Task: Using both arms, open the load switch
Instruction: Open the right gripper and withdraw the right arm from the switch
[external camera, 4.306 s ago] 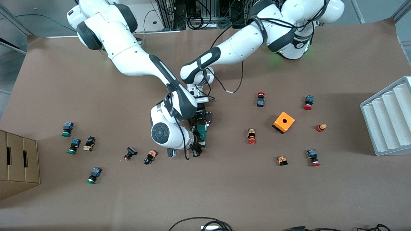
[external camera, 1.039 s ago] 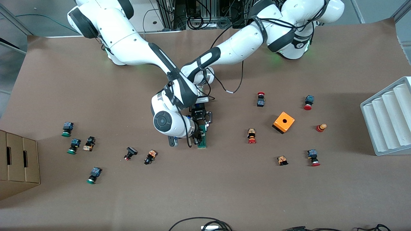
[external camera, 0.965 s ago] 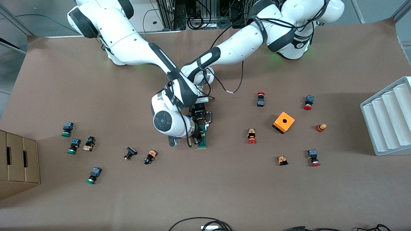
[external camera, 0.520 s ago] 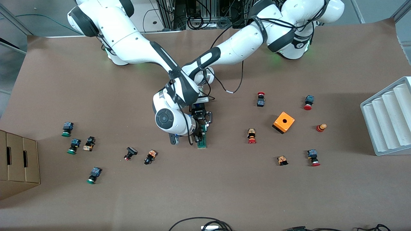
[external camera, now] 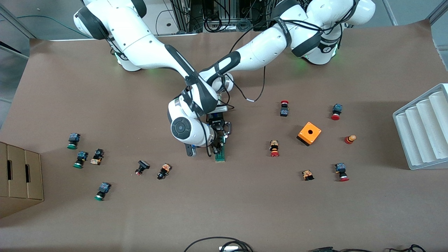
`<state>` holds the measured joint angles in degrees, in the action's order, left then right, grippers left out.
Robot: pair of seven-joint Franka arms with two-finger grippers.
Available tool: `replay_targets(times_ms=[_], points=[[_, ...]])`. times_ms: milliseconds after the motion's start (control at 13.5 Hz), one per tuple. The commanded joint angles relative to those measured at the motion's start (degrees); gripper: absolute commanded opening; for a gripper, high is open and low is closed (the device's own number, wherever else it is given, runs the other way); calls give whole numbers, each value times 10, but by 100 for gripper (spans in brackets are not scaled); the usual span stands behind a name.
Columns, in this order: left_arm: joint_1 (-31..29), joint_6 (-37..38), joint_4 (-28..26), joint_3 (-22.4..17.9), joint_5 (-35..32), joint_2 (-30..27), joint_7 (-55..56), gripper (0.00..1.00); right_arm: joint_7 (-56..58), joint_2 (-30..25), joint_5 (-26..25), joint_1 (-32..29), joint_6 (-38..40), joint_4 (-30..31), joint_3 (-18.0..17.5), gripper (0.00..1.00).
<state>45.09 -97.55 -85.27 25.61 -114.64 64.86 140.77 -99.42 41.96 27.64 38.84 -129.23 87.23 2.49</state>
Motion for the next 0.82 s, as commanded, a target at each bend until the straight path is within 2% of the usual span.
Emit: replay_targets(times_ms=[0,742], points=[[-3,-9,3,6,-14,12,-2,49,9,-2,-9,6,-32,26,2,14],[-3,-9,2,6,-16,18,-2,49,16,5,-12,11,-54,36,2,14]])
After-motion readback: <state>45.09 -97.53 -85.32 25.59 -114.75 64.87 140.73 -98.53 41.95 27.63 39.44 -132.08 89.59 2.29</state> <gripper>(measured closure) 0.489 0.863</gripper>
